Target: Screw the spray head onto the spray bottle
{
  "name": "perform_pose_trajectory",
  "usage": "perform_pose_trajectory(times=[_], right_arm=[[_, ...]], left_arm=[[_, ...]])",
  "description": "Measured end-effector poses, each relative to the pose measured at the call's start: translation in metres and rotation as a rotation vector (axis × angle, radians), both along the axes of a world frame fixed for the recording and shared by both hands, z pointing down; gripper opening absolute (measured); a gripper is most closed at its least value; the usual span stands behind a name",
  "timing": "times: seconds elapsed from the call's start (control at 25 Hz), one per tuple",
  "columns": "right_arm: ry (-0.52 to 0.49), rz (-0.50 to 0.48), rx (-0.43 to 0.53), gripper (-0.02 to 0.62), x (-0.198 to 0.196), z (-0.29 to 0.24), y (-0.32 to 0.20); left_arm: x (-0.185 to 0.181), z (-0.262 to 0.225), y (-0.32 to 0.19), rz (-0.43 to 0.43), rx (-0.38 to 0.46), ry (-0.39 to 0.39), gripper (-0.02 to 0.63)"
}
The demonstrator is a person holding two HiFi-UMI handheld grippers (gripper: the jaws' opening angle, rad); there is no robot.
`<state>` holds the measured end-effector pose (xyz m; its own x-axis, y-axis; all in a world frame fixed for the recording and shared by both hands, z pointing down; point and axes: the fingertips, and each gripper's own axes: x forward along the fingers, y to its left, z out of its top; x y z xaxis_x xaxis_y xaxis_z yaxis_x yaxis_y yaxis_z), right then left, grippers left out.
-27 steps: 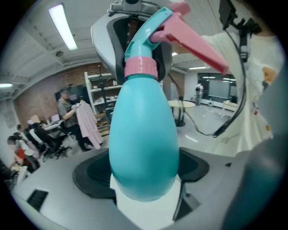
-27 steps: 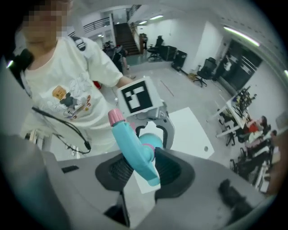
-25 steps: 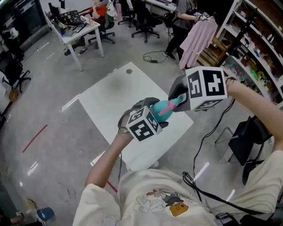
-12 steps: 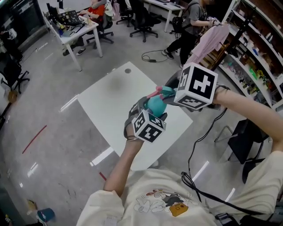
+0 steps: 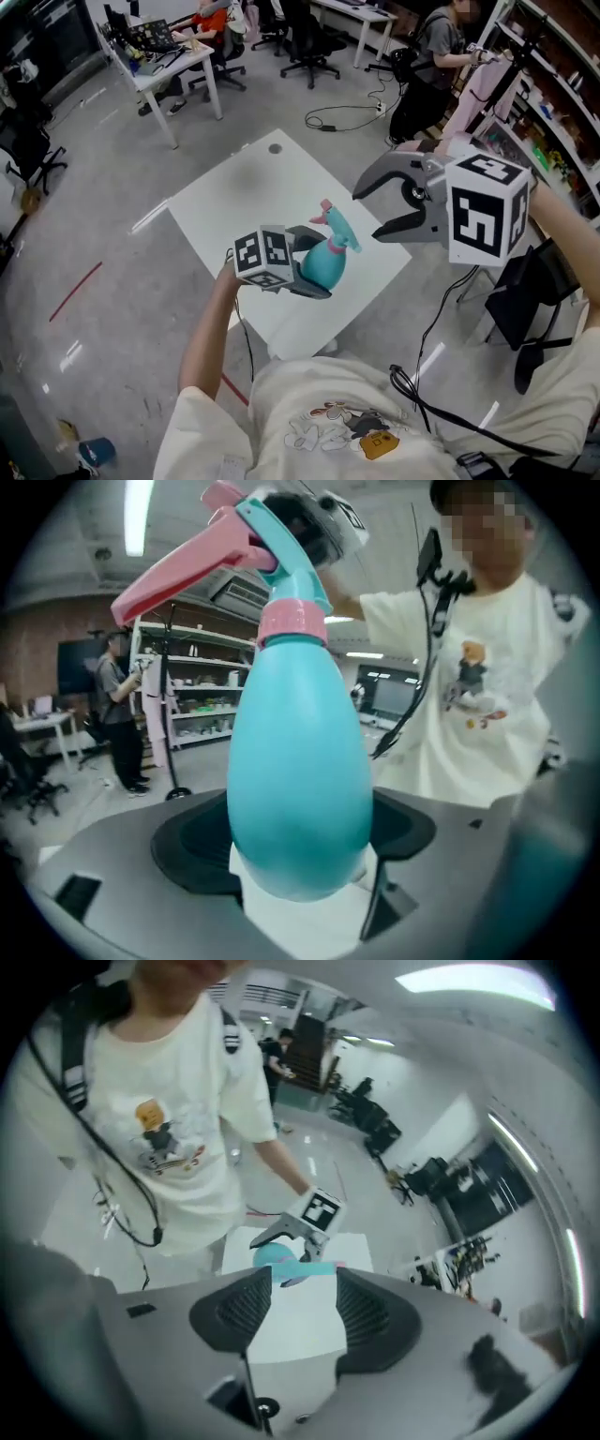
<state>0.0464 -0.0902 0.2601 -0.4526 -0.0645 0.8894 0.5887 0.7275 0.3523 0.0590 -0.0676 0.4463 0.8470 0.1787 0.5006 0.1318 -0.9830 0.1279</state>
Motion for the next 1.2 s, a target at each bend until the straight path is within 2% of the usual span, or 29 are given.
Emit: perform_pose_trajectory(times=[0.12, 0.24, 0.44, 0.56, 0.8, 1.08, 1.2], right_arm=[[0.033, -0.142, 0.008, 0.215, -0.003, 0.003, 0.021], [0.038, -0.204, 0.033, 0.215, -0.007, 0.008, 0.029], [0.180, -0.353, 0.142, 0.215, 0.007, 0.027, 0.044], [0.213, -0.408, 0.137, 0.213, 0.009, 0.033, 0.057], [0.276, -0.496, 0.081, 0.213, 0.011, 0.052, 0.079], [0.318, -0.480, -0.012, 0.169, 0.013, 0.062, 0.084], [0.326, -0.473, -0.062, 0.130, 0.017, 0.064, 0.088]], left_arm=[[-0.004, -0.017, 0.018, 0.142, -0.153, 0.107, 0.405], [-0.004, -0.023, 0.034, 0.270, -0.226, 0.119, 0.405], [0.009, -0.034, 0.064, 0.406, -0.234, 0.132, 0.405], [0.010, -0.031, 0.080, 0.474, -0.202, 0.070, 0.405], [0.013, -0.026, 0.092, 0.546, -0.155, -0.022, 0.405], [0.010, -0.029, 0.094, 0.553, -0.127, -0.048, 0.405], [0.011, -0.027, 0.091, 0.536, -0.103, -0.060, 0.405]])
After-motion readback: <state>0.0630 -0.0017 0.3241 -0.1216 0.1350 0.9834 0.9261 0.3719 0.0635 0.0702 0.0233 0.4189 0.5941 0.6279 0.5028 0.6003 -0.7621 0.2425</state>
